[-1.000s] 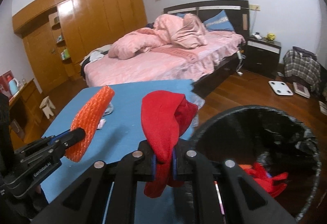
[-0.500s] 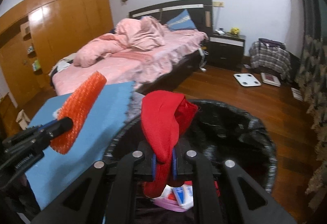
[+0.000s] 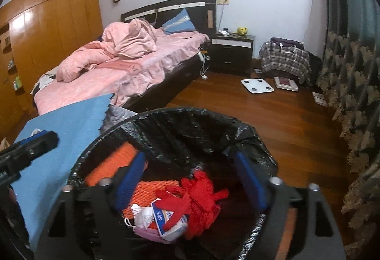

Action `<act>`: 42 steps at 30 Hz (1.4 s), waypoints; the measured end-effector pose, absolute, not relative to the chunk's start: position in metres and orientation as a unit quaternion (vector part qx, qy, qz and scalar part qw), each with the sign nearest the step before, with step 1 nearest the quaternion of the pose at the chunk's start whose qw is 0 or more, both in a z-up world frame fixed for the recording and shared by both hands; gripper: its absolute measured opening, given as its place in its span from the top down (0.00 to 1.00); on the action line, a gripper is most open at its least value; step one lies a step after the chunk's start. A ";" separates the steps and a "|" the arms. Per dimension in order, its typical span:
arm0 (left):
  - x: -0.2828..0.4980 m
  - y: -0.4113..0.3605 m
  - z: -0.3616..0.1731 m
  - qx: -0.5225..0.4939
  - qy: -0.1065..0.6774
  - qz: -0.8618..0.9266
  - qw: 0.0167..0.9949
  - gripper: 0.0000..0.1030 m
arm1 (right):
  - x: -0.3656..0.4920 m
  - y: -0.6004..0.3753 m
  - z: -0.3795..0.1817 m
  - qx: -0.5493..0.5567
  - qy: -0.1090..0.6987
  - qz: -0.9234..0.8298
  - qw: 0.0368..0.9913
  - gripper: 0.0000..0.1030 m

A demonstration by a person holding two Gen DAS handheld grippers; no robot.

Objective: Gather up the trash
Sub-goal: 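Carry both items over the bin and open both tools to drop them, then move the left tool to the pink sock and close on it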

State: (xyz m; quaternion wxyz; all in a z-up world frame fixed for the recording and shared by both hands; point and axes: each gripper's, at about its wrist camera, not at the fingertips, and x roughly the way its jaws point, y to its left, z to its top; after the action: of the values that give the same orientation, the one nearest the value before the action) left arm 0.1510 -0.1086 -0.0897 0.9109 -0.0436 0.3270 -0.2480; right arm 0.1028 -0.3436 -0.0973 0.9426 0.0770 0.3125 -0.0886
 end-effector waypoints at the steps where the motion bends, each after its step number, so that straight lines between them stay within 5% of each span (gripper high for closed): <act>1: 0.150 -0.099 -0.089 -0.045 0.322 -0.236 0.916 0.27 | 0.103 -0.342 -0.098 0.076 0.311 -0.090 0.943 0.05; 6: 0.147 -0.056 -0.085 -0.048 0.311 -0.191 0.930 0.17 | 0.108 -0.323 -0.098 0.077 0.316 -0.070 0.943 0.06; 24: 0.146 0.162 -0.094 -0.064 0.307 0.011 0.949 0.17 | 0.177 -0.106 -0.094 0.042 0.309 0.102 0.945 0.06; 36: 0.184 0.194 -0.137 -0.073 0.353 0.023 0.933 0.17 | 0.231 -0.038 -0.142 0.009 0.354 0.101 0.930 0.06; 42: 0.205 0.192 -0.159 -0.085 0.389 0.017 0.917 0.27 | 0.238 -0.038 -0.154 0.008 0.376 0.101 0.921 0.06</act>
State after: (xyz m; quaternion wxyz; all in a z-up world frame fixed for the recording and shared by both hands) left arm 0.2049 0.1924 -0.1590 0.9171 -0.0853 0.3892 0.0167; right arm 0.2376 -0.0382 -0.1540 0.9212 0.0079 0.3756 0.1009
